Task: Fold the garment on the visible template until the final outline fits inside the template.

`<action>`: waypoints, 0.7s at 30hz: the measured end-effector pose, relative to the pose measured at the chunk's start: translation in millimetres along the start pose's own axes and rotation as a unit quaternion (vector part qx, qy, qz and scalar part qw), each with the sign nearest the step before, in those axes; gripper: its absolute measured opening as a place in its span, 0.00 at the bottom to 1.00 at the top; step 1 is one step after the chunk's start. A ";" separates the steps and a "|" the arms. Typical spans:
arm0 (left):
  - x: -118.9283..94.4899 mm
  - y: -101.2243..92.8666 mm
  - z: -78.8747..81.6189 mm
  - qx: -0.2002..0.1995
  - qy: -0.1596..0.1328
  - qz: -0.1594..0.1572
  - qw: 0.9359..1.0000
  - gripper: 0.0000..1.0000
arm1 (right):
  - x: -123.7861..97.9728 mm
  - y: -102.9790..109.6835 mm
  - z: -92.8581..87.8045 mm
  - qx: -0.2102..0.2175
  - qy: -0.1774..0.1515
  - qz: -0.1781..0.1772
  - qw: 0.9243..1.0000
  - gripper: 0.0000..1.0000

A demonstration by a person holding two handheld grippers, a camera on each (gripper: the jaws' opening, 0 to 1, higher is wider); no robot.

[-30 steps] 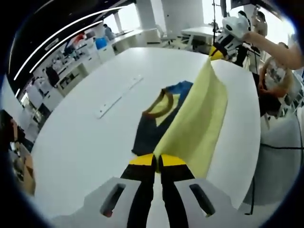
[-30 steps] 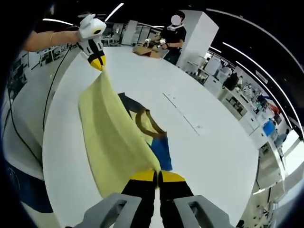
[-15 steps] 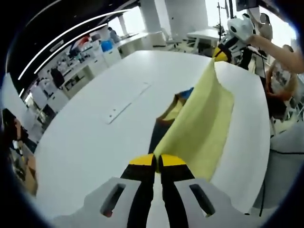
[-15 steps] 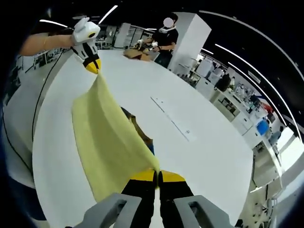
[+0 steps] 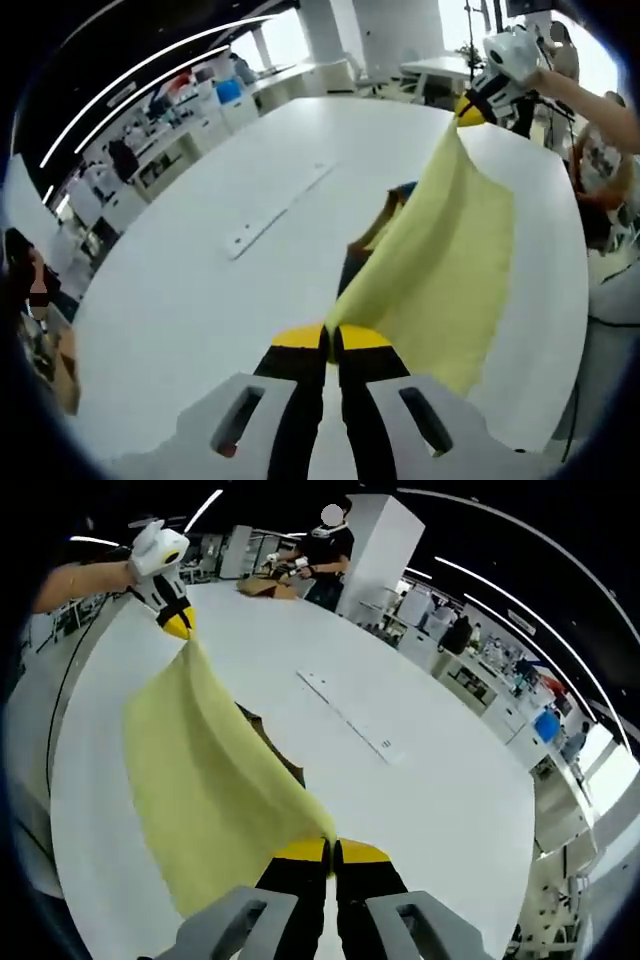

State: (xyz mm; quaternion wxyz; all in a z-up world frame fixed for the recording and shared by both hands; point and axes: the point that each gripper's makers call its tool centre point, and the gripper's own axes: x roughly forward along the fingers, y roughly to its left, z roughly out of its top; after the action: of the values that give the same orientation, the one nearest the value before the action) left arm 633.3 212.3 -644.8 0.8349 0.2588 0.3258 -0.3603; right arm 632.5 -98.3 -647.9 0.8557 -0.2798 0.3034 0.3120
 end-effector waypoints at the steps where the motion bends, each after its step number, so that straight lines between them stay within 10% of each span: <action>1: 2.8 1.2 -0.3 -0.002 0.000 0.000 1.000 0.01 | 2.9 -0.3 -1.3 0.007 0.002 0.001 1.000 0.00; 21: 65.4 13.3 -33.0 -0.024 0.042 -0.025 0.999 0.01 | 69.0 0.2 -34.9 0.027 0.056 0.026 0.998 0.00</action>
State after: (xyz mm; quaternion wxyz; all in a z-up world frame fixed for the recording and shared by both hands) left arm 666.3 214.1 -711.5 0.8172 0.2455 0.3753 -0.3619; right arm 663.2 -96.4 -718.8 0.8366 -0.2653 0.3663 0.3092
